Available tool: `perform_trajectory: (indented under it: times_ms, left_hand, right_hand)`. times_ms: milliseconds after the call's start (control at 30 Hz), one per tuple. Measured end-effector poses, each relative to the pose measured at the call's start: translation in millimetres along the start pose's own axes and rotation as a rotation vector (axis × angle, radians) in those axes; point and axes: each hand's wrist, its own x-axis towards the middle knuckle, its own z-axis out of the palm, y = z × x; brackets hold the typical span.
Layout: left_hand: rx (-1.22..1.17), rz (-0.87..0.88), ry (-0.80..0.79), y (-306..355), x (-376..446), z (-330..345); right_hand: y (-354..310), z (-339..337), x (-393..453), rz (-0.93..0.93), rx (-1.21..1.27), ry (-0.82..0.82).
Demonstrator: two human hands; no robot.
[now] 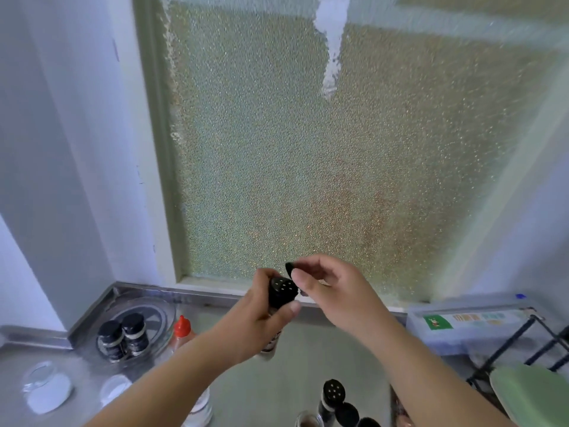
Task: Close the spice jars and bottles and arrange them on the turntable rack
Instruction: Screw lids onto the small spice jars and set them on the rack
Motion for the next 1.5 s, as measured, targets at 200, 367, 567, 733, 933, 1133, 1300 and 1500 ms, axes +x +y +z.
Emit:
perform_trajectory:
  times_ms: [200,367,567,733,933,1133,1300,1500]
  left_hand:
    - [-0.058,0.017,0.038,15,2,-11]
    - [-0.157,-0.023,0.065,32,2,-16]
    - [-0.124,-0.040,0.202,41,3,-20]
    - [0.000,0.066,0.193,44,0,-19]
    - [0.191,0.191,0.133,36,0,-16]
    - [0.224,0.162,0.139,33,2,-15]
    - [0.222,0.049,0.186,38,14,-16]
    - [0.114,-0.006,0.238,41,23,-26]
  right_hand:
    - [-16,-8,-4,-0.013,0.004,-0.081]
    - [-21,-11,-5,-0.015,-0.082,-0.103]
    - [-26,-14,-6,-0.025,-0.200,-0.077]
    - [-33,-20,-6,0.023,-0.271,-0.131]
    - [-35,-21,-7,0.035,-0.328,-0.183]
    - [-28,-14,-9,0.023,-0.358,-0.136]
    - [-28,-10,-2,0.042,-0.280,-0.100]
    - [-33,-12,9,0.031,-0.161,-0.039]
